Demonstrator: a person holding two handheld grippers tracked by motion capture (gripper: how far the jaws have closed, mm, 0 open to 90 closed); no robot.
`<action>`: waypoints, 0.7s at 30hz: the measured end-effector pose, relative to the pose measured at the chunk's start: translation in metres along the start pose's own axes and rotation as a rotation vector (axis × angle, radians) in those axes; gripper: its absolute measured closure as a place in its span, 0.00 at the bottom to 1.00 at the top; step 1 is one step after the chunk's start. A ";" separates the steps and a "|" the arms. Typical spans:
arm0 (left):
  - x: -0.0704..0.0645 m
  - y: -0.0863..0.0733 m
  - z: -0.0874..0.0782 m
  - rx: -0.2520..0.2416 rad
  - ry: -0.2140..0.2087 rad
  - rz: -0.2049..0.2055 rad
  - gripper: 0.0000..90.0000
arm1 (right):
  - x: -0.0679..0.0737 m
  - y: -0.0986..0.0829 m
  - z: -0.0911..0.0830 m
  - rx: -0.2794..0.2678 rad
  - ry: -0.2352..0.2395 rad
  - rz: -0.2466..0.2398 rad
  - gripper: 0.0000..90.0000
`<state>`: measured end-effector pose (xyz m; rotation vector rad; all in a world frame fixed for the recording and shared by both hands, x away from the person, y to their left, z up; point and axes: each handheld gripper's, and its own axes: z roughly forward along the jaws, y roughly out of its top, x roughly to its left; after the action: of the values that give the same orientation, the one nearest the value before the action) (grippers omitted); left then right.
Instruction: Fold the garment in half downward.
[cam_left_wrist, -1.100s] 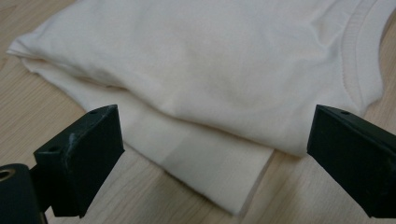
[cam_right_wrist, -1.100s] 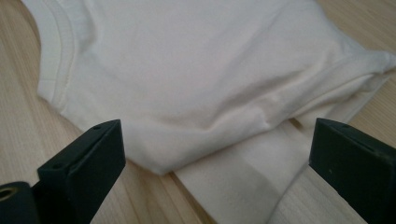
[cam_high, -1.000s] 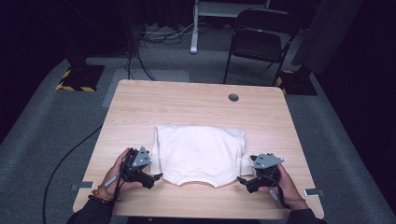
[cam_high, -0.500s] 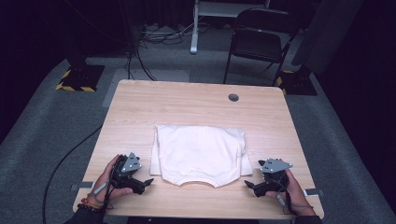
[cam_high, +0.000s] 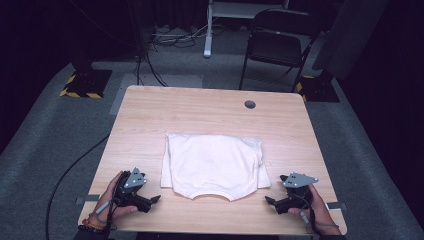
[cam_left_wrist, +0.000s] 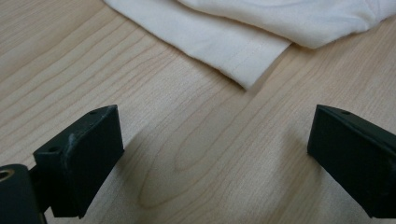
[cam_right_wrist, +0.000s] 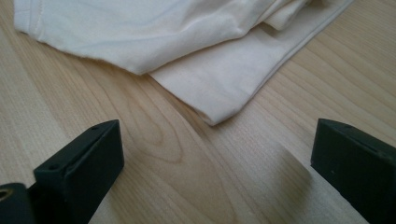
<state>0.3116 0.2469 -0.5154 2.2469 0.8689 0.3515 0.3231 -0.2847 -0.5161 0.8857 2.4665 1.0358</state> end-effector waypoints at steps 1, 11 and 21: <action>0.000 0.000 0.000 0.000 -0.001 0.001 0.03 | 0.000 0.000 0.000 0.000 0.000 0.001 0.02; 0.000 0.000 0.000 0.006 0.003 -0.002 0.01 | -0.003 -0.001 0.000 0.021 0.041 0.019 0.00; 0.000 0.000 0.001 0.007 -0.001 -0.003 0.01 | -0.004 -0.002 0.000 0.022 0.041 0.019 0.00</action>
<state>0.3122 0.2467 -0.5158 2.2515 0.8736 0.3464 0.3250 -0.2883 -0.5170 0.9056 2.5117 1.0456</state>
